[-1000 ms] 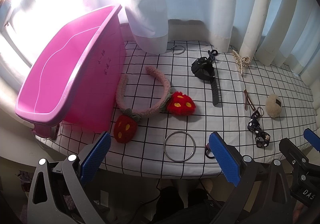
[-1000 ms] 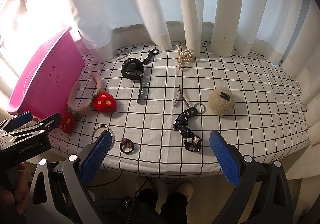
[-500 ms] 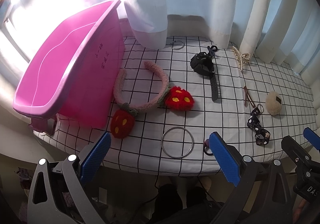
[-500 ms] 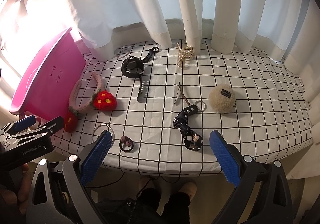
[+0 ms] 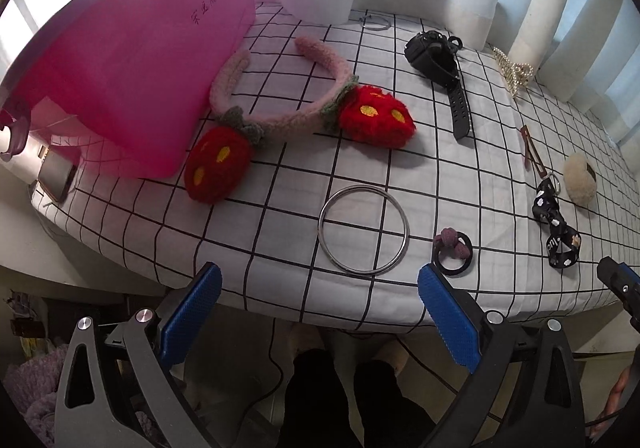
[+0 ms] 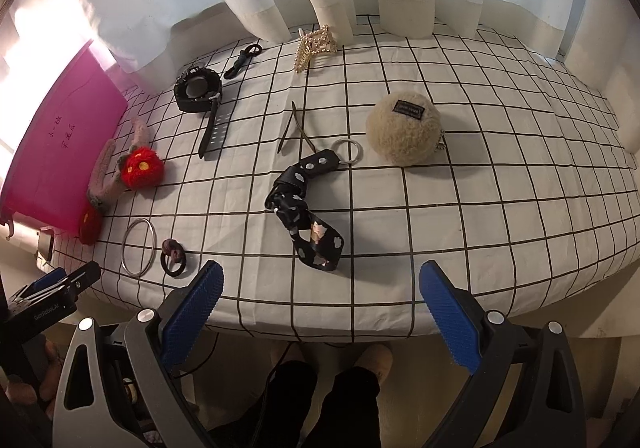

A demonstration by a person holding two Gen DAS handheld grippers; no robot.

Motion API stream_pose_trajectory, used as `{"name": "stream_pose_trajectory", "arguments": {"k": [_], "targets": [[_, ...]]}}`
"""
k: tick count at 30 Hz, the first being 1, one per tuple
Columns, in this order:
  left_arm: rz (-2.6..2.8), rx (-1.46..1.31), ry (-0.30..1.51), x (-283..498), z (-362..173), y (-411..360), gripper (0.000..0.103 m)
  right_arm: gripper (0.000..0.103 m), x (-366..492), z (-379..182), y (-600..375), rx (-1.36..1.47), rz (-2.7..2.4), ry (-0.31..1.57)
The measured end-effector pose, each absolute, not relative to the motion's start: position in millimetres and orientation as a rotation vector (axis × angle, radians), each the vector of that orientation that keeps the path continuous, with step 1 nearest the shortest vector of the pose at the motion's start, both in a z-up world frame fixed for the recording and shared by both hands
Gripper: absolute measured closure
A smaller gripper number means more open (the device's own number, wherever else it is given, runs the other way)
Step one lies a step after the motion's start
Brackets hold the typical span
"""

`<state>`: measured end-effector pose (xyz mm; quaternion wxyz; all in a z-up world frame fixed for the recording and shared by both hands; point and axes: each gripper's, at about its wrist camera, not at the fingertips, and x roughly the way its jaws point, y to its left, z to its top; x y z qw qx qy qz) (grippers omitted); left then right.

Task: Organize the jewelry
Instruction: 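Grasp the silver ring with the left tool while the right tool grasps the black chain bracelet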

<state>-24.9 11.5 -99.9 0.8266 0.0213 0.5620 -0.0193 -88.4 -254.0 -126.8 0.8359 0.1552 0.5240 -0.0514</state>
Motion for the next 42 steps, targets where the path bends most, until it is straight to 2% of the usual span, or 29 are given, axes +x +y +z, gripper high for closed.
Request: {"name": "stream_pose_trajectory", "arguments": {"k": [16, 26, 42], "targets": [[0.002, -0.01, 1.155, -4, -151, 2, 0.006, 0.009, -49, -169, -244, 0.237, 0.011, 1.068], [0.001, -0.003, 1.152, 5, -161, -10, 0.006, 0.009, -34, -185, -244, 0.215, 0.015, 1.081], [0.004, 0.001, 1.022, -7, -164, -10, 0.005, 0.01, -26, -198, -227, 0.059, 0.0, 1.073]]}}
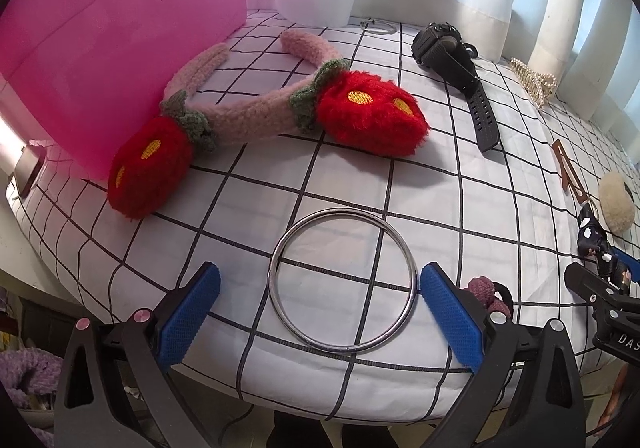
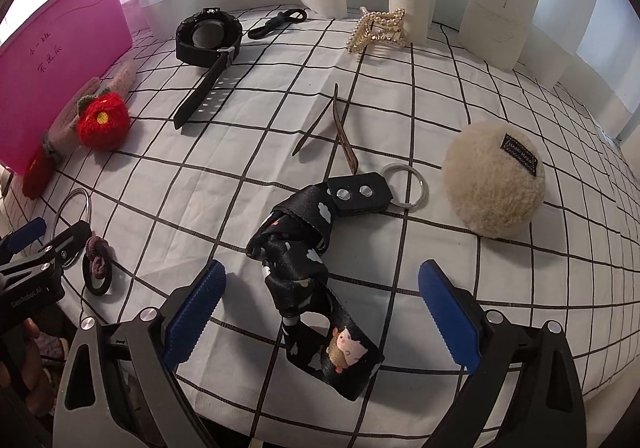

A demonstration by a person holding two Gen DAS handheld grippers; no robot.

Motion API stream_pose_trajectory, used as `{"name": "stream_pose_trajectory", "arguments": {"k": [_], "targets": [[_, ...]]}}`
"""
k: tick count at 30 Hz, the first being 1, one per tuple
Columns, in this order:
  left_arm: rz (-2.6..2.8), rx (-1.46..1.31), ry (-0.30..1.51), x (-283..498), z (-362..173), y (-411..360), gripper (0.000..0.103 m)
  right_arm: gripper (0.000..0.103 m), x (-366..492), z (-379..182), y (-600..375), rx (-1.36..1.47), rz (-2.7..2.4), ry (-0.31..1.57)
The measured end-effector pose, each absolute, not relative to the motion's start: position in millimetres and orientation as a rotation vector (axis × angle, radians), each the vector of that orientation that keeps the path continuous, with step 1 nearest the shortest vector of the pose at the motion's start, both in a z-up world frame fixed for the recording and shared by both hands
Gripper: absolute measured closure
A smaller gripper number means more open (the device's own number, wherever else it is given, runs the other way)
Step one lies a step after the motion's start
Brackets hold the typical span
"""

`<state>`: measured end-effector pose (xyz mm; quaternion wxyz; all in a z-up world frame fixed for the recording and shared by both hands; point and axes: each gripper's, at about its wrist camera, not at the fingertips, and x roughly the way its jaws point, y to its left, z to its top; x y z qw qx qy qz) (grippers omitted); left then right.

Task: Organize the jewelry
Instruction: 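Grasp the silver ring with the left tool while the right tool grasps the black chain bracelet, then carry both items into the pink tub and open both tools to drop them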

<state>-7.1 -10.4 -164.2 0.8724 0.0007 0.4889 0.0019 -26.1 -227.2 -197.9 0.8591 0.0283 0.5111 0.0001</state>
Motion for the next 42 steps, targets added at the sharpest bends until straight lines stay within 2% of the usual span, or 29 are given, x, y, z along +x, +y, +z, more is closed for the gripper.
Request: {"name": "stream_pose_trajectory", "arguments": {"k": [4, 6, 8, 10, 11, 12, 14, 15, 21, 29, 42], "targets": [[0.0, 0.011, 1.001, -10, -165, -11, 0.006, 0.012, -27, -197, -224, 0.048, 0.014, 1.06], [-0.006, 0.013, 0.999, -8, -164, -12, 0.008, 0.023, -27, -195, -221, 0.032, 0.033, 1.046], [-0.023, 0.02, 0.988, -13, -162, -14, 0.015, 0.033, -28, -193, -217, 0.019, 0.052, 1.035], [-0.045, 0.029, 0.975, -17, -160, -18, 0.029, 0.044, -28, -191, -213, 0.006, 0.071, 1.026], [-0.053, 0.033, 0.972, -17, -159, -21, 0.032, 0.053, -28, -190, -212, 0.0, 0.081, 1.022], [-0.051, 0.036, 0.971, -18, -159, -22, 0.032, 0.064, -29, -189, -210, -0.006, 0.088, 1.018], [-0.051, 0.025, 0.97, -18, -158, -21, 0.032, 0.077, -28, -188, -208, -0.003, 0.112, 1.017], [-0.049, 0.028, 0.969, -18, -158, -21, 0.032, 0.079, -29, -188, -207, -0.006, 0.117, 1.016], [-0.032, 0.009, 0.969, -19, -153, -17, 0.033, 0.082, -31, -181, -213, 0.029, 0.139, 0.998], [-0.042, -0.016, 0.906, -24, -112, -18, 0.033, 0.082, -32, -149, -219, 0.068, 0.174, 0.964], [-0.031, -0.106, 0.744, -38, -3, 4, 0.033, 0.082, -23, -32, -208, 0.084, 0.313, 0.789]]}}
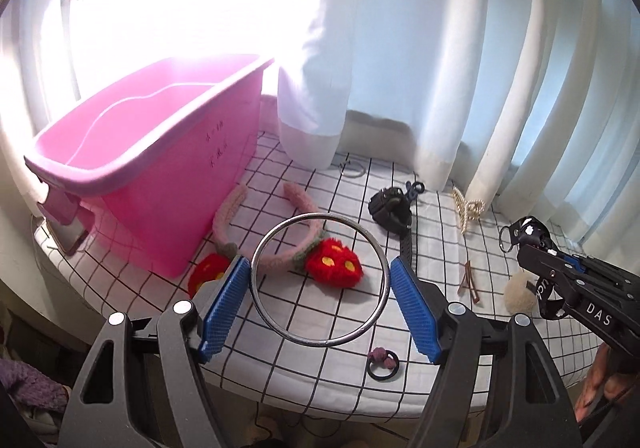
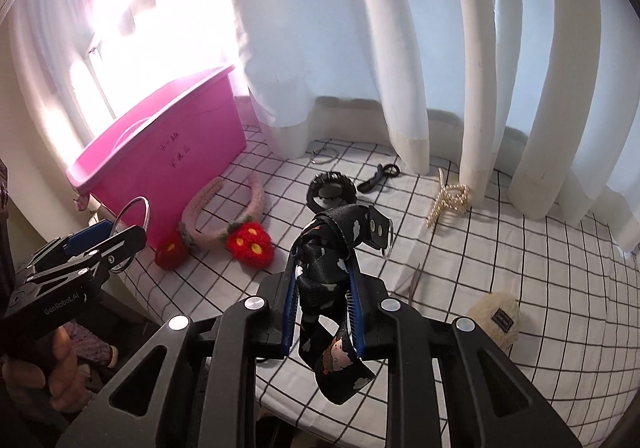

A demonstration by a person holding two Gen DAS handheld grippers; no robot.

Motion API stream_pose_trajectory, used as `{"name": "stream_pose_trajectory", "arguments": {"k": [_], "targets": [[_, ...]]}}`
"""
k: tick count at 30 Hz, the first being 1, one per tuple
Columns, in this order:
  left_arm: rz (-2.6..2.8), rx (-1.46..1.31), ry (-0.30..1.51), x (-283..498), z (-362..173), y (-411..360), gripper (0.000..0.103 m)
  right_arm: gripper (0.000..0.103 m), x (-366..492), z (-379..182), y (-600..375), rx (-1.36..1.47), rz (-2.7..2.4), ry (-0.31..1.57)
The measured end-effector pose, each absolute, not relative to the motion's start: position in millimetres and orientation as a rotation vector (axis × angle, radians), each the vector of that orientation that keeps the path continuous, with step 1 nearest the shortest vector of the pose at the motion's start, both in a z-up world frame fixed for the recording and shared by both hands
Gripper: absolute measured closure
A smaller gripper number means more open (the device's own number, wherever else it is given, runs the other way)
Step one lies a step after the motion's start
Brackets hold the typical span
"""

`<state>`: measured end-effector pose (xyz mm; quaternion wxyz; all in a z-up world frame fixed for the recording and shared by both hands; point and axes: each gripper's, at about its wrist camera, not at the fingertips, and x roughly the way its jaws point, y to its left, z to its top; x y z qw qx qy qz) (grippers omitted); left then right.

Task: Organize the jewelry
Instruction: 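Carry both items into the pink tub and open both tools to drop them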

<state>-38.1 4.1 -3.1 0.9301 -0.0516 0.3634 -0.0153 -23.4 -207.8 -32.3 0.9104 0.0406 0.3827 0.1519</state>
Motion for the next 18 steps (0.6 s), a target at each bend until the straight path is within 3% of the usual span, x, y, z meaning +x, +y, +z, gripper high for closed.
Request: {"name": "stream_pose_trajectory", "arguments": {"k": [11, 18], "targets": [[0.048, -0.13, 0.572, -29, 87, 75, 0.033, 0.082, 26, 49, -129, 0.117, 0.513, 0.627], [0.162, -0.123, 0.561, 8, 101, 149, 0.033, 0.082, 80, 77, -41, 0.086, 0.671, 0.603]]}}
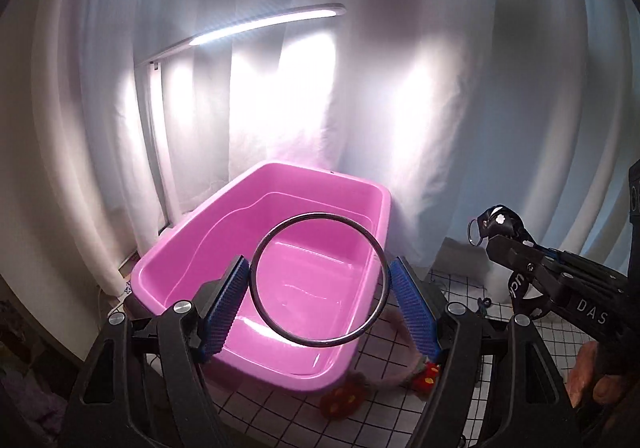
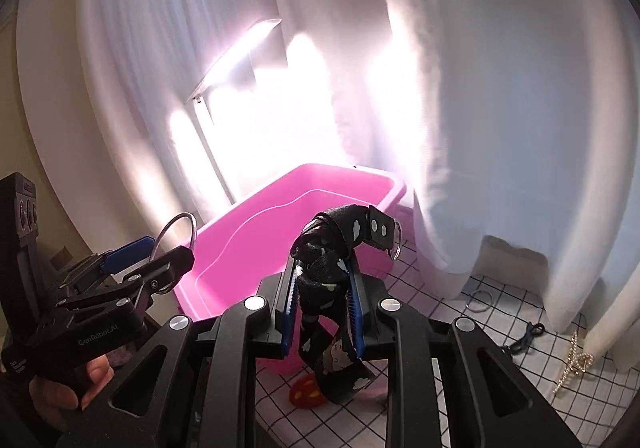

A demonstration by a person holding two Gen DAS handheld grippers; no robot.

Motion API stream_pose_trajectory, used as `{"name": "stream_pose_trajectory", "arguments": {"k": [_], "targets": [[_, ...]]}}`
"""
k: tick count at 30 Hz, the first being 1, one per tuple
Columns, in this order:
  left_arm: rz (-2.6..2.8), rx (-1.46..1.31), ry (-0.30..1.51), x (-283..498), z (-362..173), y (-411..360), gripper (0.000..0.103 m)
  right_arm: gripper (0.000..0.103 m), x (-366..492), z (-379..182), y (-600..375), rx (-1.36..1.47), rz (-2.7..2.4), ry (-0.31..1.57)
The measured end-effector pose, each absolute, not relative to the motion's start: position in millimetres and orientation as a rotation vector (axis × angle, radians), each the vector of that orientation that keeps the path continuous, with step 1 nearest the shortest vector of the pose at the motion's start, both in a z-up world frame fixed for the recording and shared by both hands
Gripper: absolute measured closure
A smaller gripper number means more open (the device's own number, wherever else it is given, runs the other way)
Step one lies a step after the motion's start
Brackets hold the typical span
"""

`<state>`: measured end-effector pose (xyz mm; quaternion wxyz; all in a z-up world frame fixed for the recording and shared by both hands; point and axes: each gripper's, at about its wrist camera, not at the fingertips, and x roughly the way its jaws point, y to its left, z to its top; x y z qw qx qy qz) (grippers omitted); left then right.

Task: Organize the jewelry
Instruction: 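Carry both items into the pink tub and open both tools to drop them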

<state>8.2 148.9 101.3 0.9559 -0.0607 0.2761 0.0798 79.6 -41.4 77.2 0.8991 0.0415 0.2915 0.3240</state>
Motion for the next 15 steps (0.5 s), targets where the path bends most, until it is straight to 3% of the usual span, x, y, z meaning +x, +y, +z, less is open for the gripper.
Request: {"name": "stream_pose_trajectory", "arguments": {"k": [15], "targets": [[0.236, -0.184, 0.764, 104, 42, 249, 0.033, 0.082, 200, 40, 106, -0.058, 0.766, 0.81]]}}
